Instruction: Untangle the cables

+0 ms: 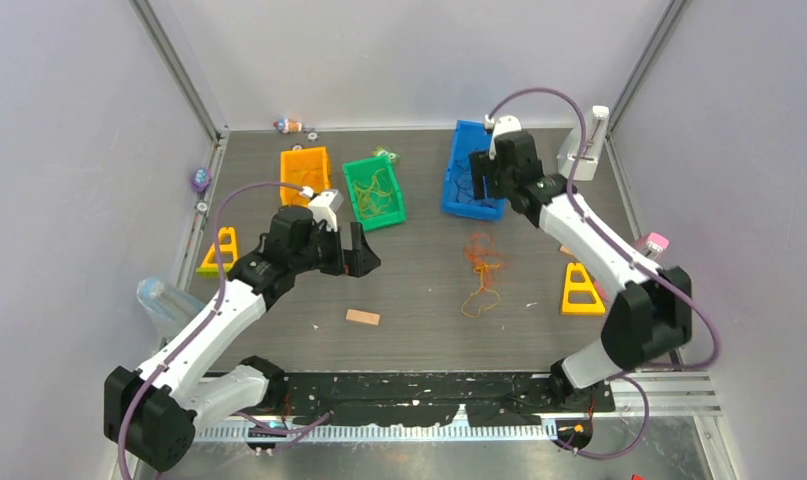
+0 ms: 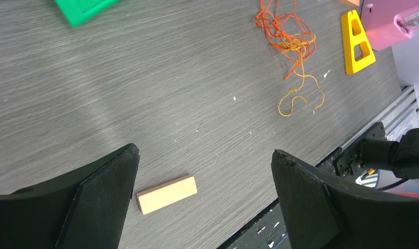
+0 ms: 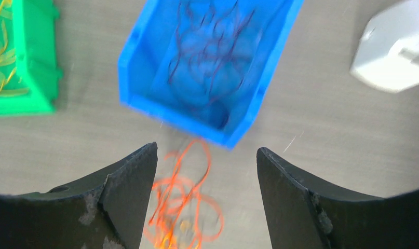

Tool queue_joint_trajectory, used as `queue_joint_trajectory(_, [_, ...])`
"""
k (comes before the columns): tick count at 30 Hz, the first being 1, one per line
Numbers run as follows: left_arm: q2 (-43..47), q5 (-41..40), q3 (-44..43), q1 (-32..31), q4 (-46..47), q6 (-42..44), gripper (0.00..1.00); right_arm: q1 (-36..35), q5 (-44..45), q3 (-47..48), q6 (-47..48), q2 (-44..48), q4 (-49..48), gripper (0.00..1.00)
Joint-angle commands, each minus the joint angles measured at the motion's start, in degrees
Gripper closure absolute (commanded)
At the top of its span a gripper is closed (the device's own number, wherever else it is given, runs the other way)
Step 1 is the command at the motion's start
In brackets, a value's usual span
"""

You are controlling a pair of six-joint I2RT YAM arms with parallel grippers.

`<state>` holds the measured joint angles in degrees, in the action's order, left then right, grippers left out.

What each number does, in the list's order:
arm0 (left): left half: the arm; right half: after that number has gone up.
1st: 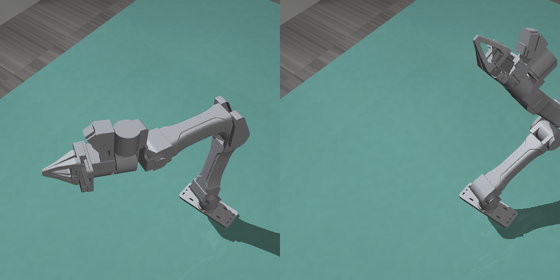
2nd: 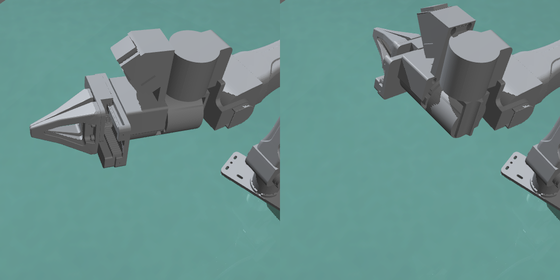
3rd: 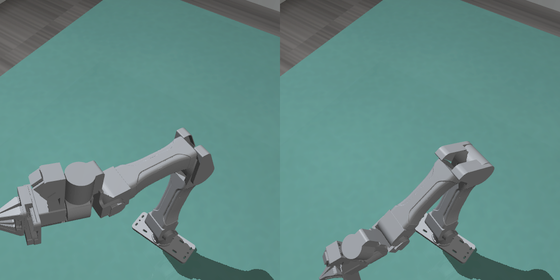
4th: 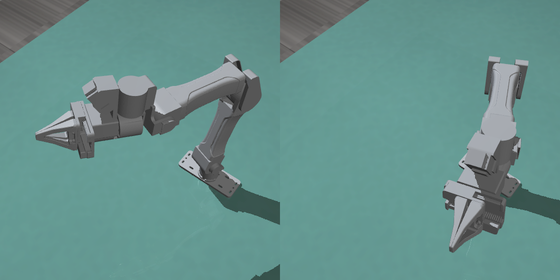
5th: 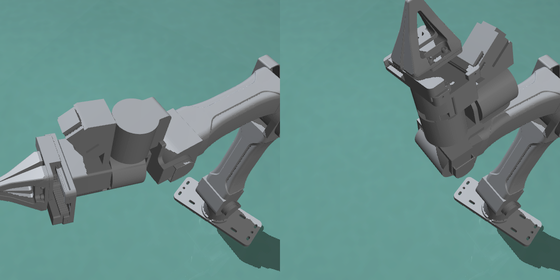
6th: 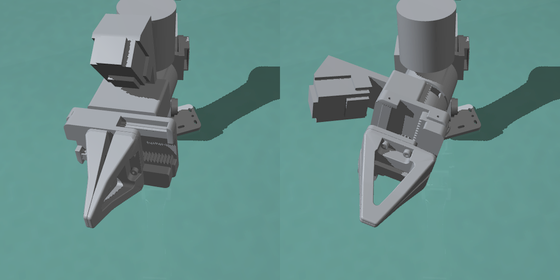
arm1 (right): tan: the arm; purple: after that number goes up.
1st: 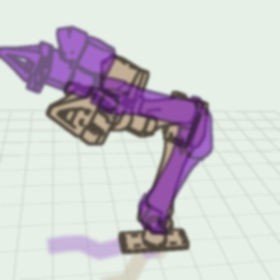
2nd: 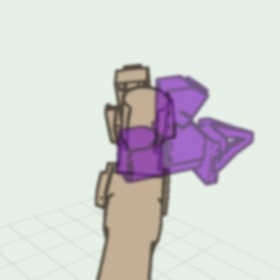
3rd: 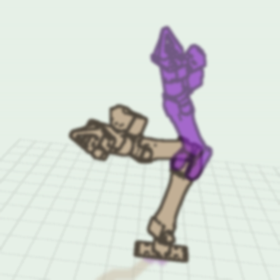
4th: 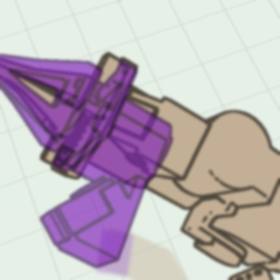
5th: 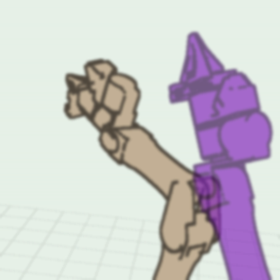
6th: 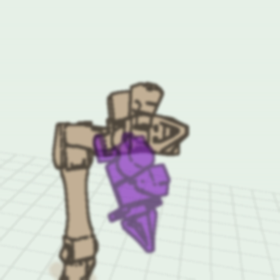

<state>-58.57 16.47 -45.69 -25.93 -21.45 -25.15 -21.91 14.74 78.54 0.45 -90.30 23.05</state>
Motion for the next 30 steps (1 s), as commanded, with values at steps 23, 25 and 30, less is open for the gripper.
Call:
queue_joint_trajectory(23, [-3.9,2.6,8.2,-9.9,20.4,-0.6,0.03,-11.7,-27.0,-39.9,-24.8,11.9,-19.2,0.73])
queue_joint_trajectory(25, [-5.0,2.6,7.5,-9.9,20.0,-0.7,0.03,-14.5,-29.2,-39.5,-26.9,12.2,-21.7,0.84])
queue_joint_trajectory(30, [-8.4,3.4,5.3,-9.9,19.6,-1.0,0.04,-16.7,-33.0,-39.2,-29.4,16.3,-22.2,0.73])
